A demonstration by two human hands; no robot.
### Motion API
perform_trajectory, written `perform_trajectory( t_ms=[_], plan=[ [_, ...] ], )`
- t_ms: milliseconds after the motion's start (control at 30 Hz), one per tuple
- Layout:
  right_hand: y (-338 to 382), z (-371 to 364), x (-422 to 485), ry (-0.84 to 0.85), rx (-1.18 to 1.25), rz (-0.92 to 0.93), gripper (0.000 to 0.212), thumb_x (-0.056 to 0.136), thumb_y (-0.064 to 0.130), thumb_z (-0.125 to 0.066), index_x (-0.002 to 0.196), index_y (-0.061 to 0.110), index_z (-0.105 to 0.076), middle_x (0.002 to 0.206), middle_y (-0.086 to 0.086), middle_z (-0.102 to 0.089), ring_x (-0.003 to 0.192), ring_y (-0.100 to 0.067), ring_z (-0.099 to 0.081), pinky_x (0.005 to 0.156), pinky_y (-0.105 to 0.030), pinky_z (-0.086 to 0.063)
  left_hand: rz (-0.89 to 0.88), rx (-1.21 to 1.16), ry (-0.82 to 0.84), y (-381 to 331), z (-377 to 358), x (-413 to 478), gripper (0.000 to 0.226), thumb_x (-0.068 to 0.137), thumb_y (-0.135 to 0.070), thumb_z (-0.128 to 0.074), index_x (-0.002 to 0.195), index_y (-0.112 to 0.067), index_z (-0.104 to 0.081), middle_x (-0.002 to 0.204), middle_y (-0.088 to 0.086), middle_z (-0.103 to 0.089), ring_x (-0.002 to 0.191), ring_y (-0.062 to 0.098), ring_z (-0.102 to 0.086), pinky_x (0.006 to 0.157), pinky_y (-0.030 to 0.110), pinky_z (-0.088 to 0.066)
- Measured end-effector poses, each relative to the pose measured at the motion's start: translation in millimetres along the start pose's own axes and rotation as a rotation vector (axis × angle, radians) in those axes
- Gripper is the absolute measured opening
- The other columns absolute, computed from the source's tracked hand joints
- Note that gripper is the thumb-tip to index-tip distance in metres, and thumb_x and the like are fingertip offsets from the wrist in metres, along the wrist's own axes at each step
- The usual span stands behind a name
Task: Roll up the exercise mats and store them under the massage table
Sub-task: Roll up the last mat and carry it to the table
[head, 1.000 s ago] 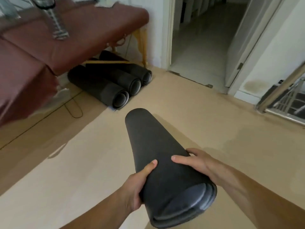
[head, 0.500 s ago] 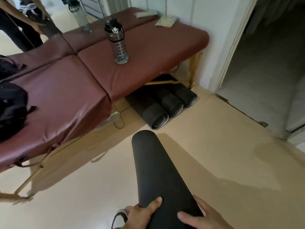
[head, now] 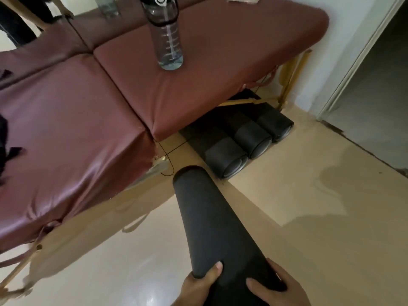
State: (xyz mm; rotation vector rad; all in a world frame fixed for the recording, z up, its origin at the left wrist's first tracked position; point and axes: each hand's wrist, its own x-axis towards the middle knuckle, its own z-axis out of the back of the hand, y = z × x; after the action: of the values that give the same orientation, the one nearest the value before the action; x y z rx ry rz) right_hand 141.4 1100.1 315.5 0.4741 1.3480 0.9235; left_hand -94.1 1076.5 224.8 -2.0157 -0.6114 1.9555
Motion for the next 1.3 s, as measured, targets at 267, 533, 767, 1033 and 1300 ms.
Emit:
perform_trajectory(
  t_ms=[267,533,767,1033,1300],
  plan=[
    [-91,-41,119,-0.093,0.204,-0.037,0.086,0.046,0.045,-0.106,0.126,0.036,-0.074,0.110,0.033,-0.072,0.104,0.007,-0.068,0.094,-0.016,-0.049,-0.050,-0.119,-0.017,-7,15,113,0.104,0.042,-0.050,-0.109,0.128,-0.004,-0.072,0.114,0.012,-0.083,0.107,0.036,-0.080,0.101,0.051,-0.062],
    [-139,-65,244,-0.056,0.280,0.009,0.110,0.031,0.057,-0.107,0.134,0.036,-0.072,0.122,0.017,-0.074,0.109,-0.007,-0.072,0.105,-0.037,-0.057,-0.235,-0.082,-0.065,-21,30,211,0.084,0.062,-0.055,-0.103,0.127,-0.012,-0.072,0.108,0.005,-0.085,0.097,0.026,-0.083,0.079,0.039,-0.067],
    [-126,-58,284,0.069,0.187,0.059,0.088,0.068,0.043,-0.098,0.147,0.028,-0.059,0.114,0.016,-0.070,0.095,0.000,-0.068,0.070,-0.015,-0.051,-0.307,-0.104,-0.129,-28,33,255,0.065,0.072,-0.050,-0.096,0.121,-0.014,-0.073,0.099,-0.001,-0.086,0.089,0.020,-0.082,0.061,0.027,-0.063],
    [-124,-47,286,0.095,-0.065,-0.090,0.095,0.079,0.069,-0.080,0.156,0.028,-0.043,0.160,-0.005,-0.048,0.133,-0.032,-0.054,0.099,-0.040,-0.043,-0.310,-0.112,-0.185,-18,23,272,0.070,0.068,-0.058,-0.097,0.121,-0.020,-0.072,0.106,-0.002,-0.085,0.098,0.022,-0.081,0.075,0.037,-0.066],
    [-118,-58,294,0.162,-0.178,-0.376,0.125,0.039,0.093,-0.082,0.130,0.010,-0.061,0.098,-0.016,-0.064,0.075,-0.033,-0.065,0.071,-0.038,-0.055,-0.374,-0.160,-0.071,32,21,266,0.095,0.057,-0.010,-0.107,0.139,-0.018,-0.058,0.111,0.005,-0.084,0.092,0.022,-0.083,0.064,0.028,-0.066]
  ],
)
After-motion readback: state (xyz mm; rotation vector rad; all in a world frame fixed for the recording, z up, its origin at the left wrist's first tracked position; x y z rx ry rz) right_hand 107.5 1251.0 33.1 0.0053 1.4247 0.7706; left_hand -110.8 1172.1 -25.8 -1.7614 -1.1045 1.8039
